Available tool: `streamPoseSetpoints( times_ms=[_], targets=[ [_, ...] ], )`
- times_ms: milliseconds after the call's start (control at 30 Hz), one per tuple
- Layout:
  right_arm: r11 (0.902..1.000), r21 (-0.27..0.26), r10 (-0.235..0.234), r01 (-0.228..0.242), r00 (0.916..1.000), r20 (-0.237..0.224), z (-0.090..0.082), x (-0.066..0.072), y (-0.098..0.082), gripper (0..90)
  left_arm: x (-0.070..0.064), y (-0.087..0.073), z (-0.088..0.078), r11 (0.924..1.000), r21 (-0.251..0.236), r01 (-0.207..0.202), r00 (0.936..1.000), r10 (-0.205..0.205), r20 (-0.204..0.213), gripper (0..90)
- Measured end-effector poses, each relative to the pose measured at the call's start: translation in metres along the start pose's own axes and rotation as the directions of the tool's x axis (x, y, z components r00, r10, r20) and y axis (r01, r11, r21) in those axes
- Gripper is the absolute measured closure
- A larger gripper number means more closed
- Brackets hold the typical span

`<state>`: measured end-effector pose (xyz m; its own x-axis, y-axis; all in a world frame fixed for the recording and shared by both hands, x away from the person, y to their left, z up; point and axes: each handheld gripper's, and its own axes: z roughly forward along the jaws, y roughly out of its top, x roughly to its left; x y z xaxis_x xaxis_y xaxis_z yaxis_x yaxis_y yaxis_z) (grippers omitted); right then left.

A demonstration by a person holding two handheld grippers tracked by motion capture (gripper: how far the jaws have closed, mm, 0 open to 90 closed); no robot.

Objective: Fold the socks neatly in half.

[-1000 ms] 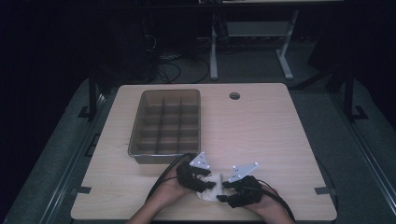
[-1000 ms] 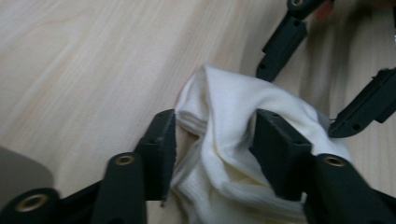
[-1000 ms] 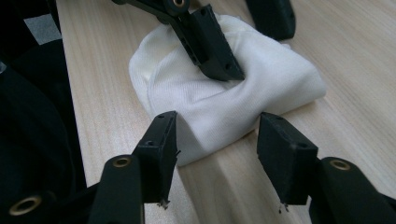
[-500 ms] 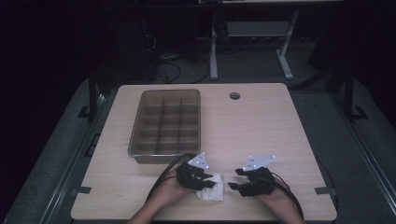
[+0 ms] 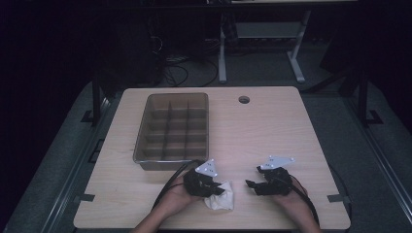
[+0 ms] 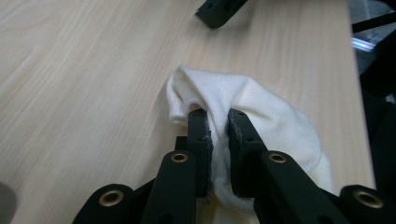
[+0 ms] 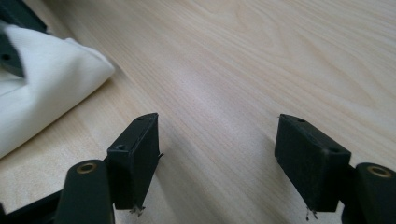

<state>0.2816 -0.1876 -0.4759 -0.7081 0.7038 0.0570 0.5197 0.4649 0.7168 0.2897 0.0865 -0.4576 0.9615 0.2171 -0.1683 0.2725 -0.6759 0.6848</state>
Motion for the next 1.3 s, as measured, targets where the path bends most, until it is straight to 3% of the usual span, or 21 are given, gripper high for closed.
streamPoseSetpoints(
  times_ms=[367, 867, 1300],
  targets=[
    [0.9996, -0.027, -0.008, 0.009, 0.9992, 0.038, 0.004, 0.001, -0.003, 22.8, -0.002, 0.007, -0.024, 0.9985, -0.054, -0.011, 0.9999, 0.01, -0.004, 80.9],
    [0.9998, -0.021, 0.004, -0.003, 0.9992, 0.04, 0.004, 0.001, -0.003, 18.8, 0.0, 0.015, -0.059, 0.993, -0.117, 0.011, 0.9998, -0.013, -0.014, 81.0],
    [0.9998, -0.02, 0.008, -0.007, 0.9991, 0.042, 0.004, 0.001, -0.003, 18.8, 0.009, 0.028, -0.085, 0.992, -0.126, -0.001, 0.9983, -0.006, -0.059, 80.9]
  ],
)
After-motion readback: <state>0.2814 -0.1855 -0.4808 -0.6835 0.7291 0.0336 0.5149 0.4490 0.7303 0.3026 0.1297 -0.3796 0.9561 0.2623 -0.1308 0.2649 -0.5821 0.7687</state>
